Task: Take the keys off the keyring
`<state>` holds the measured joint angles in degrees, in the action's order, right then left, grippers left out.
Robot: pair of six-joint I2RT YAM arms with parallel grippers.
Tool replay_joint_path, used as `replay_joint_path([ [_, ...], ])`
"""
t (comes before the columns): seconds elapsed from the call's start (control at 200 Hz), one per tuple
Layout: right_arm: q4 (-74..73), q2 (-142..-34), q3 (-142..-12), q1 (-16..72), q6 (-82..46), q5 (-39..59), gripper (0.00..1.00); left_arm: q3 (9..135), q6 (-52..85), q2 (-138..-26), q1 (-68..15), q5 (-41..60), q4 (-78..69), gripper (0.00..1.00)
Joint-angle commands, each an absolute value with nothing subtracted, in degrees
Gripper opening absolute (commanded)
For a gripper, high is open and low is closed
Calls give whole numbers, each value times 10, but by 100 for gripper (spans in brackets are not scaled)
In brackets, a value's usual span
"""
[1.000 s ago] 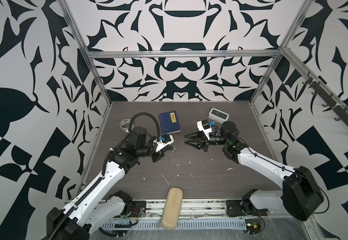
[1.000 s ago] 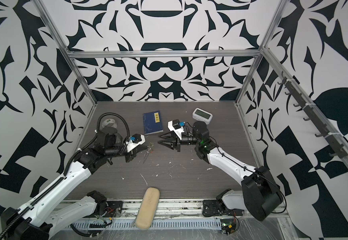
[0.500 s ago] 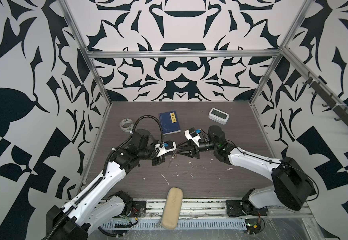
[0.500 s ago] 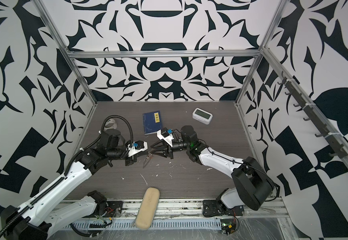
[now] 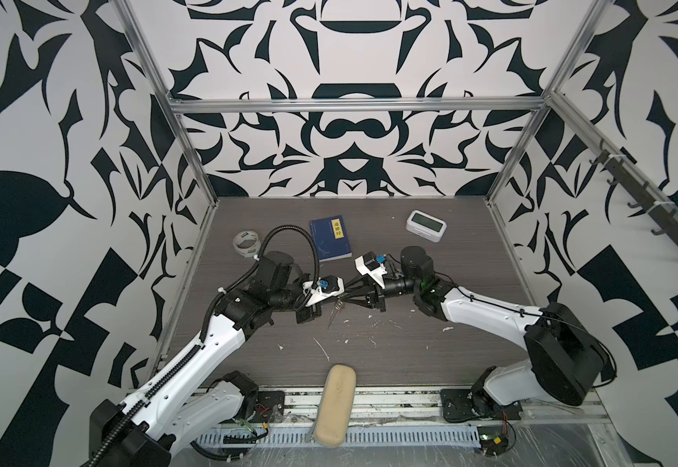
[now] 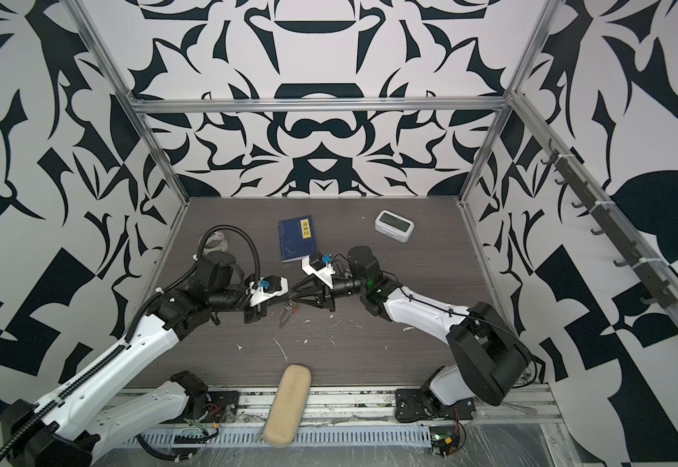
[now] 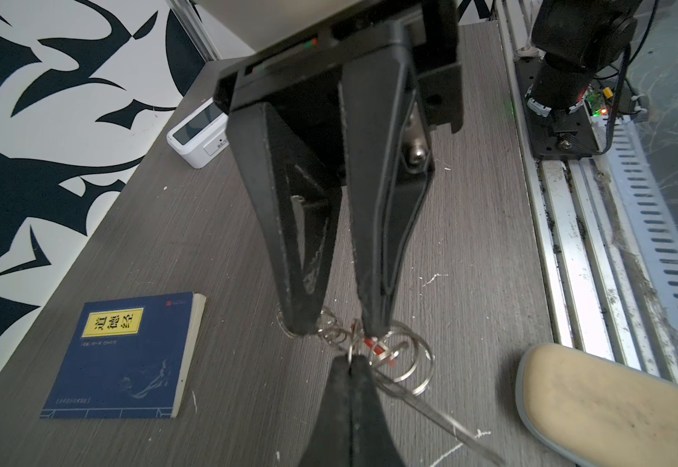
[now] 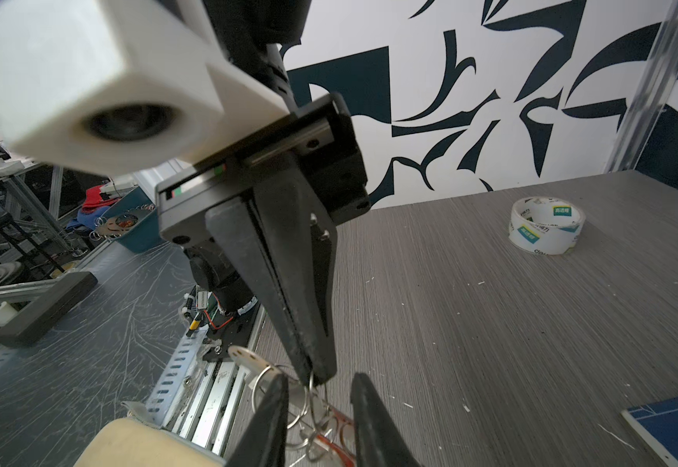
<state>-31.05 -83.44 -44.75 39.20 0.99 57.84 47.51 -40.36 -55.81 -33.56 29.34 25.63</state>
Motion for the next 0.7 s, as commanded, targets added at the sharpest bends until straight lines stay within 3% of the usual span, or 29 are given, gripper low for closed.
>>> replay_joint_path([
  [0.0,-303,-833,-475,398,31,577,28,488,-413,-552,-338,307,262,0],
  [0.165,-297,-839,-479,401,35,578,22,487,-414,-556,-340,309,254,0],
  [0.265,-292,-839,-483,401,39,578,0,485,-414,-559,-343,308,249,0],
  [0.37,-282,-836,-481,402,49,573,0,478,-414,-557,-344,304,233,0],
  [0.455,-303,-825,-468,399,50,564,0,468,-394,-549,-343,303,210,29],
  [0.51,-320,-817,-460,394,44,562,0,460,-379,-540,-343,299,192,41],
  [0.695,-430,-801,-431,376,-22,571,0,433,-330,-506,-327,304,139,45],
])
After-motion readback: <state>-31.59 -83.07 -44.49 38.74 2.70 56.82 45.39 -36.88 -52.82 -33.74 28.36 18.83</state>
